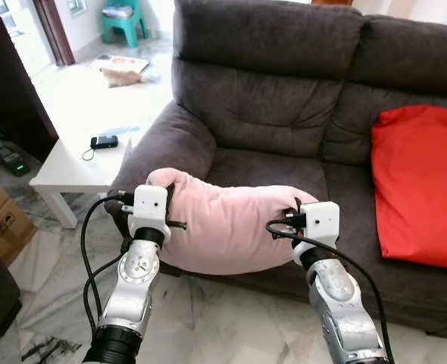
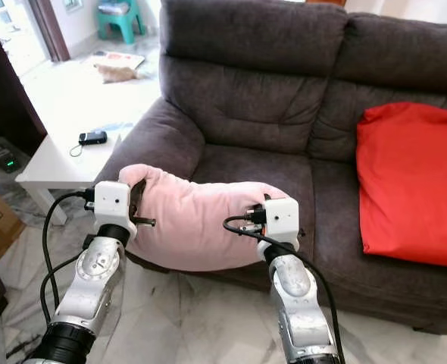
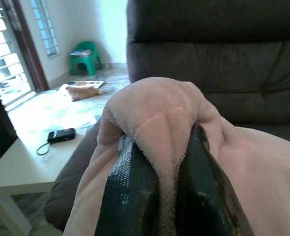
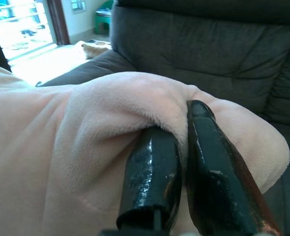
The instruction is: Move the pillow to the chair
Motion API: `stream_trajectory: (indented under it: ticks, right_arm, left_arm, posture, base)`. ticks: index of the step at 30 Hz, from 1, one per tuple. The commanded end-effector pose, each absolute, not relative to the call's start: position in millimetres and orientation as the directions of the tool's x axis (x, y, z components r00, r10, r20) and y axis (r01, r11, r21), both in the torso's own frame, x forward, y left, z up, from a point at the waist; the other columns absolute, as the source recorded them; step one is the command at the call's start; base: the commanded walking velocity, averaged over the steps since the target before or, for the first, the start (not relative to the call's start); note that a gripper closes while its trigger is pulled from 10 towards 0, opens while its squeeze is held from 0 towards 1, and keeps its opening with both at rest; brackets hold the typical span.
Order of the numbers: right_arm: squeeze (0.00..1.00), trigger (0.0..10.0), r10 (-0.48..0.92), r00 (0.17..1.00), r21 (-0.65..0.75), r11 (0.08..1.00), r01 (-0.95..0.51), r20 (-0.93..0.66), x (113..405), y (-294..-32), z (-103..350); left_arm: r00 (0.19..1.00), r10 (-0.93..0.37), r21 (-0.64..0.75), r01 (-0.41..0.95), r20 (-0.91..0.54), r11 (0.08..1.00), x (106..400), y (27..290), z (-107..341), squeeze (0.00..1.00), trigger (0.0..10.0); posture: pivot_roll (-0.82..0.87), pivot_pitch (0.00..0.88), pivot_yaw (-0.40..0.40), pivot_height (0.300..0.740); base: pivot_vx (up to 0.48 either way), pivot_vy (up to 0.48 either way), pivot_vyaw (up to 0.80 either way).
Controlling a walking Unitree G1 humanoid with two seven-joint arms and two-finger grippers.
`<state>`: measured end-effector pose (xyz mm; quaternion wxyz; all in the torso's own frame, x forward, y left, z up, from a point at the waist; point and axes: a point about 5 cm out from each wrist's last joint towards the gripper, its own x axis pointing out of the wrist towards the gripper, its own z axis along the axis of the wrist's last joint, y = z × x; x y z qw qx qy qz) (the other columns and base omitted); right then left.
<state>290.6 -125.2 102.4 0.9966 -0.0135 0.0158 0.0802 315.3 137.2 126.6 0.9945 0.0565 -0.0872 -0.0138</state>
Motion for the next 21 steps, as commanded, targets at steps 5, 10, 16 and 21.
stream_trajectory:
  ticks: [5,10,16,21]
  right_arm:
    - [0.0,10.0,0.207,0.978,-0.037,0.978,-0.206,0.02,294.2,-116.3,113.8]
    - [0.0,10.0,0.211,0.977,-0.036,0.977,-0.211,0.02,295.4,-115.3,114.3]
    - [0.0,10.0,0.219,0.975,-0.037,0.975,-0.218,0.02,295.6,-114.4,114.3]
    - [0.0,10.0,0.223,0.975,-0.04,0.974,-0.222,0.02,295.9,-114.3,114.4]
  left_arm:
    - [0.969,-0.098,0.11,0.074,0.227,0.991,317.4,122.2,136.9,0.0,10.0]
    - [0.968,-0.1,0.106,0.077,0.228,0.991,317.2,121.3,136.7,0.0,10.0]
    - [0.967,-0.095,0.111,0.071,0.237,0.991,317.7,121.6,137.6,0.0,10.0]
    - [0.967,-0.085,0.112,0.059,0.241,0.992,318.0,122.9,138.3,0.0,10.0]
  posture:
    - [-0.02,0.0,-0.045,0.74]
    - [-0.02,0.0,-0.047,0.74]
    - [-0.02,0.0,-0.048,0.74]
    - [-0.02,0.0,-0.052,0.74]
  base:
    - [0.0,0.0,0.0]
    - [0.0,0.0,0.0]
    - [0.0,0.0,-0.13]
    - [0.0,-0.251,-0.8]
